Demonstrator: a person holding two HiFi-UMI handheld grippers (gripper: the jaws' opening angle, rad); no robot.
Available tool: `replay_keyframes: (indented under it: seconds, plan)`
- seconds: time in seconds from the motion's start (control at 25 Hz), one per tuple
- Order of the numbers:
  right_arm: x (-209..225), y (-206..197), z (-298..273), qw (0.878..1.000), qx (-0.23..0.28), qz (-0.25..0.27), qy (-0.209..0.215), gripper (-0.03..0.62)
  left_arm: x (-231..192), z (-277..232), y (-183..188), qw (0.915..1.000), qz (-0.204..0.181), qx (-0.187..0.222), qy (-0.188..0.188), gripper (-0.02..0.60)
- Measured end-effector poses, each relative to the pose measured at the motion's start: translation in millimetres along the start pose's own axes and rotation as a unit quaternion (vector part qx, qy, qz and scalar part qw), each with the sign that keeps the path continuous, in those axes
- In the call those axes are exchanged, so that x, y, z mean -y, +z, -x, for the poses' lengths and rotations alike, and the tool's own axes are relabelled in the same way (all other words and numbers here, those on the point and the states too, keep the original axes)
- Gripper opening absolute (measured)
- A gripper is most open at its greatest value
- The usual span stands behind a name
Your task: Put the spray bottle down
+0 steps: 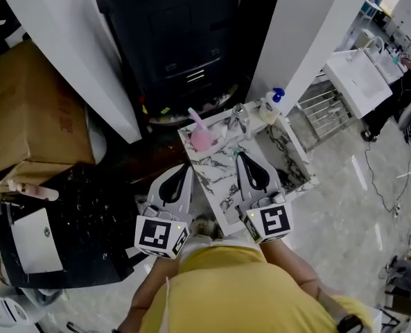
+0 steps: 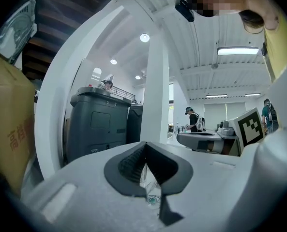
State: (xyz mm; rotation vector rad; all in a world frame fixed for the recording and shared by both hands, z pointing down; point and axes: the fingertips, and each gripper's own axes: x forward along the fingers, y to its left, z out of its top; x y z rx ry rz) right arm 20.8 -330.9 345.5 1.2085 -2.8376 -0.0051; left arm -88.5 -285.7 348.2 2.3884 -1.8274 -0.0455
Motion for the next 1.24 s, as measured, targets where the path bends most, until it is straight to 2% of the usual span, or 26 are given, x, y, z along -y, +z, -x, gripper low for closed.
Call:
replay_keyframes:
  seconds: [0.12,0.32,0.56,1.04,1.24]
  plan:
    - [-7,21,11,1.000,0.017,0.001,-0.001,0.000,2,9,14,0.9999,-0.008,0.006,0.014,0.000]
    - [-14,23,30,0.999,-0.018,0.036,0.007,0.000,8,19,26,0.9994,-0.021,0.015,0.022,0.000]
    - [-21,42,33,0.999,0.040,0.021,0.013,0.000,10,26,27,0.9994,-0.020,0.017,0.024,0.000]
    - [-18,29,39,1.000,0.015,0.014,0.009,0.000,14,32,25,0.9993,-0.020,0.015,0.026,0.000]
    - [-21,34,34,0.999,0.033,0.012,0.013,0.000,12,31,21,0.9993,-0.021,0.017,0.025,0.000]
